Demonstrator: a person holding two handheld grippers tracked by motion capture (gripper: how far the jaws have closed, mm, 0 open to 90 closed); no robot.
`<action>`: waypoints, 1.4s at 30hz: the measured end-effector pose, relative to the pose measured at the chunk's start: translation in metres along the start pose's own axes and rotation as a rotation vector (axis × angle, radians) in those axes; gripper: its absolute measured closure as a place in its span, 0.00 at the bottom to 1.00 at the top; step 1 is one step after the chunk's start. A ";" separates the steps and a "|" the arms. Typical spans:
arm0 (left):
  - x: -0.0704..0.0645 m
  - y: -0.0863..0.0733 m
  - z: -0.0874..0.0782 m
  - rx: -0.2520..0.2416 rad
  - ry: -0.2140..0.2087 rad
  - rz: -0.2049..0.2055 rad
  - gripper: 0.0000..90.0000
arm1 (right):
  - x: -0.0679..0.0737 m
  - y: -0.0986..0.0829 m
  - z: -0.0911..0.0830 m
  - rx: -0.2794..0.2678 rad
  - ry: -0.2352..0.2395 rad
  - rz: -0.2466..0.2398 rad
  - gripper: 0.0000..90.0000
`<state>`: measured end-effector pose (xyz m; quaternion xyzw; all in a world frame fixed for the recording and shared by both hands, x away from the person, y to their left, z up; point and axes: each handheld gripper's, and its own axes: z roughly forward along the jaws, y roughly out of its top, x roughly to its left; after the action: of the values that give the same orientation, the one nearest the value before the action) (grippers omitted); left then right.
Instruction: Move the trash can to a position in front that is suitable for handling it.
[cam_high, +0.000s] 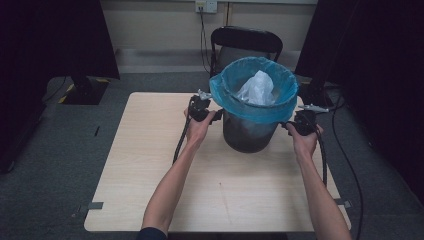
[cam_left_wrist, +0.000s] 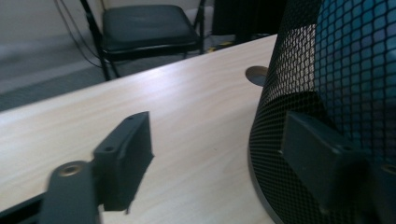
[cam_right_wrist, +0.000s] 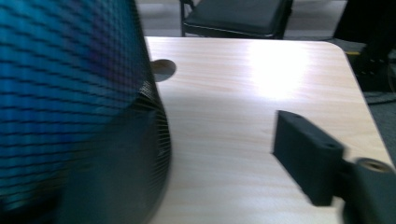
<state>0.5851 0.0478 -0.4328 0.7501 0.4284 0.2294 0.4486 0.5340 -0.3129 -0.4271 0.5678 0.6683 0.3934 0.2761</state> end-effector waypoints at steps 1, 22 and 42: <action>0.000 -0.001 0.000 0.000 -0.018 -0.027 0.34 | 0.001 0.000 -0.001 0.000 0.006 -0.010 0.46; 0.010 -0.035 -0.069 0.024 -0.066 0.006 0.54 | 0.041 -0.028 -0.026 -0.035 0.182 -0.017 0.57; 0.001 -0.082 -0.153 0.027 -0.060 0.018 0.58 | 0.086 -0.059 -0.073 -0.014 0.291 -0.097 0.57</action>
<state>0.4379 0.1402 -0.4286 0.7666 0.4109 0.2050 0.4489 0.4253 -0.2471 -0.4312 0.4700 0.7250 0.4624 0.1990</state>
